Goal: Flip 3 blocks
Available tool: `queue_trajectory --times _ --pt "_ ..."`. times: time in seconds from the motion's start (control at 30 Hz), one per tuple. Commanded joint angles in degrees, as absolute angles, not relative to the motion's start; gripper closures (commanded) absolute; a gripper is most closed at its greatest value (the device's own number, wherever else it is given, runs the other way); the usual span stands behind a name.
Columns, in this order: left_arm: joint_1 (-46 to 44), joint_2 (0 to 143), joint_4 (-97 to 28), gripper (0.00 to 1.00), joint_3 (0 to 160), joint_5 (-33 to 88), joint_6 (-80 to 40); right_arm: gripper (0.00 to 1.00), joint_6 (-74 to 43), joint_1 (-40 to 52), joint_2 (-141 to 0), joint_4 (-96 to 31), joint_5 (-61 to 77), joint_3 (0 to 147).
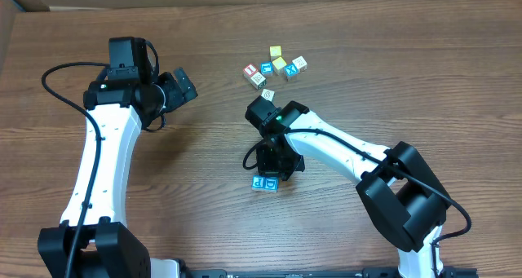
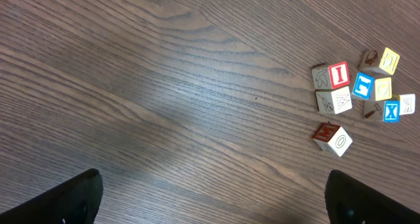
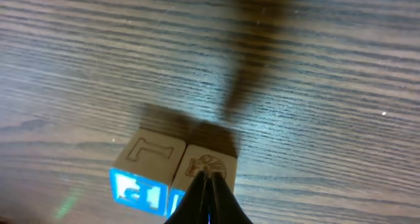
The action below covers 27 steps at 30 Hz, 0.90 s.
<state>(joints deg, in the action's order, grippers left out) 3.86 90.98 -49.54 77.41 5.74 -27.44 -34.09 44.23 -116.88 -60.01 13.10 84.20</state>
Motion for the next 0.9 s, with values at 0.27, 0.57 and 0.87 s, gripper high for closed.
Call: queue_trajectory --times 0.27,0.57,0.87 --pt "4.05 90.65 -49.45 0.00 77.89 5.52 -26.79 0.96 -31.42 46.78 -115.20 -58.43 17.04 94.19" --pt "4.05 90.63 -49.47 0.00 77.89 5.52 -26.79 0.96 -31.53 54.43 -115.20 -55.05 8.88 91.90" --pt "4.05 90.65 -49.45 0.00 77.89 5.52 -26.79 0.96 -34.76 58.04 -115.20 -51.90 0.93 87.85"
